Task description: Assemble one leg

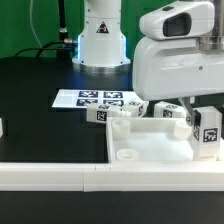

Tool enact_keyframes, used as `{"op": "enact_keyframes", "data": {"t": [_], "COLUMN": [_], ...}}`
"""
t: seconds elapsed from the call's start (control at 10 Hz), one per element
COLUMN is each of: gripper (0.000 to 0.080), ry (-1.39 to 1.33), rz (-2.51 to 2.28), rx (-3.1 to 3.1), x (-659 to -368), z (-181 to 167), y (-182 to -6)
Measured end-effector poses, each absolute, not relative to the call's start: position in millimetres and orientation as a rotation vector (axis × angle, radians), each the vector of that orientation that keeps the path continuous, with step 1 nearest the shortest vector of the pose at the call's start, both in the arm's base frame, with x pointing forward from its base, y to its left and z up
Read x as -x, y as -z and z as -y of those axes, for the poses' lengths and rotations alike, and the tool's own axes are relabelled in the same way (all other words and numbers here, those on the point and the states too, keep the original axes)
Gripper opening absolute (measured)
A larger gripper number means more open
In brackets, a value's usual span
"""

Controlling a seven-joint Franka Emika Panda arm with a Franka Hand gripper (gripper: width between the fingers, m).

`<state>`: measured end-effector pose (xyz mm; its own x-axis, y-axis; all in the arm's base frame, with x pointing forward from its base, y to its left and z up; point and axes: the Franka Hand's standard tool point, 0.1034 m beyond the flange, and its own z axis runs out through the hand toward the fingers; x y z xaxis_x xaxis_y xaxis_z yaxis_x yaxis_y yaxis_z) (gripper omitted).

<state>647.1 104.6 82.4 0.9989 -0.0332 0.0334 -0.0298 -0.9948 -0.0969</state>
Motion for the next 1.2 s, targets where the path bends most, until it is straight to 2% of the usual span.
{"op": "enact_keyframes", "data": {"t": [0.3,0.5,0.8,0.9,1.1,1.2], "gripper": [0.0285,0.0285,0.0287,0.0287,0.0287,0.0403], "ry": [0.027,-0.035,-0.108,-0.108,-0.104,-0.099], "rz": [-0.616,-1.165,-1.697,-1.851,-1.847,-1.745], "rx": [2.996,2.799,2.52,2.414,2.416,2.497], "x": [-645.9,-644.2,-643.0,-642.9,-642.5,-641.5], "z": [-105.6,-104.1,-110.6,-111.7,-111.5,-111.8], "y": [-81.7,-81.2,-83.6,-82.9,-82.1,-81.6]}}
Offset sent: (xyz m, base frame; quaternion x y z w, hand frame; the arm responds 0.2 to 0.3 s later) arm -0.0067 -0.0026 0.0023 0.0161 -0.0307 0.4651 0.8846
